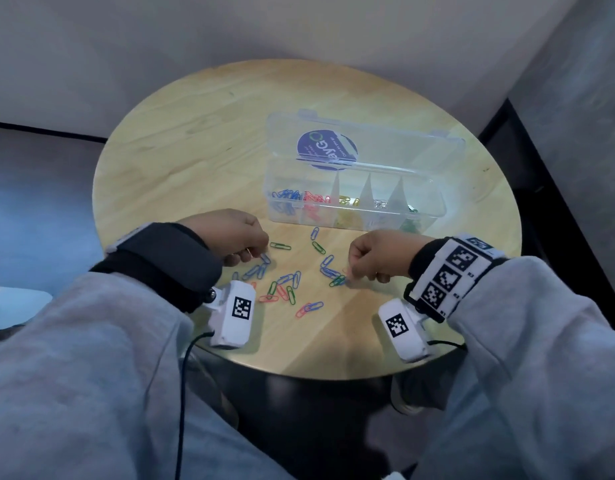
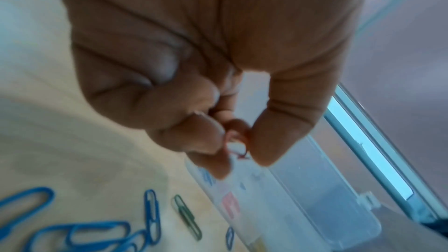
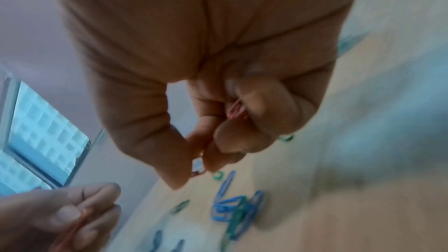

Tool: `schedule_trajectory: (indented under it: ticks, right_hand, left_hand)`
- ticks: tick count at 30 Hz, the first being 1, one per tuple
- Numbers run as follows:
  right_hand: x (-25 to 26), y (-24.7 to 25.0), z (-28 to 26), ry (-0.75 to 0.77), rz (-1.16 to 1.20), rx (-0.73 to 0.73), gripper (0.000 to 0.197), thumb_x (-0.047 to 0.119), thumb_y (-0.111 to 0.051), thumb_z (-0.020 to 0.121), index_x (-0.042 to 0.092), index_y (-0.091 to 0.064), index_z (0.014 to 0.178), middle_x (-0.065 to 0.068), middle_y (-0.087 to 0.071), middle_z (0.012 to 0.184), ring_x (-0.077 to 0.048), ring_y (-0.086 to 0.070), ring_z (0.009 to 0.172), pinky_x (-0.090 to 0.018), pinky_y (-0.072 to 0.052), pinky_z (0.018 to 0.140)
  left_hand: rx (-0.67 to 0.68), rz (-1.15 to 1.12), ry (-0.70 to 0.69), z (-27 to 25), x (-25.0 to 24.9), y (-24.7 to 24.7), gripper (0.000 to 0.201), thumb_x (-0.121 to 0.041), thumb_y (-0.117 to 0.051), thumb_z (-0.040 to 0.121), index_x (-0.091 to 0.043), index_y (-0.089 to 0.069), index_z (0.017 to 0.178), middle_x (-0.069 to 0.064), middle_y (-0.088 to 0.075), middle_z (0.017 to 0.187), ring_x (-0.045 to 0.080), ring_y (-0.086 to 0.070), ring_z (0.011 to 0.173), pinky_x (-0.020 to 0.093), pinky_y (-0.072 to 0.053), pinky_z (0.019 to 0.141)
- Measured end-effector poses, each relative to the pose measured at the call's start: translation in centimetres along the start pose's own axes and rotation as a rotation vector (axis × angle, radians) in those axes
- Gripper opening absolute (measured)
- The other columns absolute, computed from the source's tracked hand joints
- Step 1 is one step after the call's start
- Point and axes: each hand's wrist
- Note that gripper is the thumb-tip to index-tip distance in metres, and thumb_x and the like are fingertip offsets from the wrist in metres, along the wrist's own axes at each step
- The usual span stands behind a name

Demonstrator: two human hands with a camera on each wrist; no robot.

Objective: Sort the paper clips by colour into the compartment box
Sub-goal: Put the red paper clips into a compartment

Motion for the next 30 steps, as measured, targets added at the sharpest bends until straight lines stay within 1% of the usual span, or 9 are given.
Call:
schedule_trajectory:
  ticks: [5,9,12,15,19,22,23,27,30]
  right_hand:
    - [1.4,-1.2,0.9,0.097,0.380,0.101,0.023,-0.007,-0.054,0.086,0.013,-0.055,0.075,-0.006,-0.051,0.065,-0.014,-0.044,0.051,-0.019,-0.038,0.044]
    - [2.5,-2.2,1.3,0.100,0.500,0.232,0.028,-0.010,-0.040,0.089,0.006,-0.057,0.075,-0.010,-0.046,0.064,-0.015,-0.044,0.049,-0.017,-0.044,0.042]
    - [3.2,-3.1,1.4,0.075,0.553,0.267,0.031,-0.010,-0.032,0.090,0.004,-0.052,0.071,-0.011,-0.046,0.065,-0.016,-0.044,0.050,-0.020,-0.043,0.043]
    - [3.6,-3.7,1.5,0.059,0.583,0.289,0.029,-0.011,-0.031,0.087,0.008,-0.045,0.069,-0.012,-0.045,0.065,-0.019,-0.047,0.051,-0.020,-0.041,0.042]
    - [3.5,-4.0,1.2,0.133,0.320,0.237,0.025,-0.005,-0.050,0.084,0.012,-0.047,0.067,-0.006,-0.050,0.059,-0.017,-0.044,0.053,-0.020,-0.038,0.042]
    - [3.6,-4.0,0.9,0.196,-0.064,0.142,0.022,0.012,-0.070,0.076,0.023,-0.054,0.066,0.010,-0.047,0.053,-0.007,-0.041,0.049,-0.019,-0.034,0.049]
    - [3.7,-4.0,0.8,0.197,-0.136,0.138,0.020,0.017,-0.073,0.075,0.024,-0.056,0.068,0.010,-0.045,0.053,-0.006,-0.040,0.049,-0.021,-0.034,0.052]
    - [4.5,-4.7,0.6,0.223,-0.282,0.158,0.017,0.025,-0.075,0.076,0.024,-0.065,0.090,0.009,-0.042,0.062,-0.006,-0.040,0.054,-0.023,-0.033,0.056]
    - [4.9,-5.1,0.7,0.264,-0.414,0.084,0.023,0.028,-0.073,0.078,0.021,-0.067,0.099,0.012,-0.041,0.066,-0.001,-0.039,0.057,-0.020,-0.030,0.052]
  left_hand:
    - [-0.002,-0.227,-0.008,-0.7,0.7,0.6,0.032,0.006,-0.038,0.086,-0.014,-0.037,0.060,0.008,-0.051,0.061,0.010,-0.038,0.042,0.014,-0.023,0.037]
    - [-0.013,-0.301,0.008,-1.2,1.2,0.6,0.031,0.004,-0.035,0.089,-0.016,-0.042,0.067,0.007,-0.050,0.059,0.005,-0.042,0.033,0.011,-0.025,0.035]
    - [-0.021,-0.188,0.049,-1.1,1.5,0.4,0.024,0.002,-0.039,0.089,-0.014,-0.048,0.075,0.006,-0.048,0.060,0.008,-0.042,0.035,0.011,-0.024,0.035]
    - [0.019,0.158,0.070,-1.0,1.7,-0.1,0.009,-0.009,-0.050,0.086,-0.012,-0.055,0.079,0.005,-0.046,0.061,0.016,-0.034,0.047,0.016,-0.024,0.044]
    - [-0.017,0.503,0.054,-0.9,2.4,-1.0,0.006,-0.023,-0.067,0.071,-0.018,-0.063,0.069,-0.001,-0.061,0.066,0.018,-0.051,0.064,0.021,-0.038,0.061]
    - [-0.040,0.580,0.034,-1.0,2.6,-1.6,0.011,-0.025,-0.073,0.071,-0.020,-0.066,0.079,-0.003,-0.062,0.075,0.016,-0.054,0.073,0.021,-0.038,0.061]
    - [-0.045,0.598,0.027,-0.9,2.7,-1.6,0.012,-0.026,-0.074,0.072,-0.021,-0.066,0.079,-0.003,-0.062,0.077,0.016,-0.055,0.075,0.020,-0.037,0.060]
    - [-0.063,0.655,0.007,-0.7,2.7,-1.8,0.017,-0.023,-0.076,0.070,-0.022,-0.059,0.071,-0.003,-0.063,0.081,0.016,-0.055,0.076,0.021,-0.038,0.067]
    - [-0.068,0.666,0.000,-0.6,2.6,-1.9,0.017,-0.020,-0.076,0.070,-0.021,-0.059,0.071,-0.002,-0.061,0.079,0.017,-0.054,0.076,0.021,-0.037,0.064]
Point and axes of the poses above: each hand's wrist, its own z-axis towards the middle knuckle, its own y-axis out of the back of the hand, x = y × z
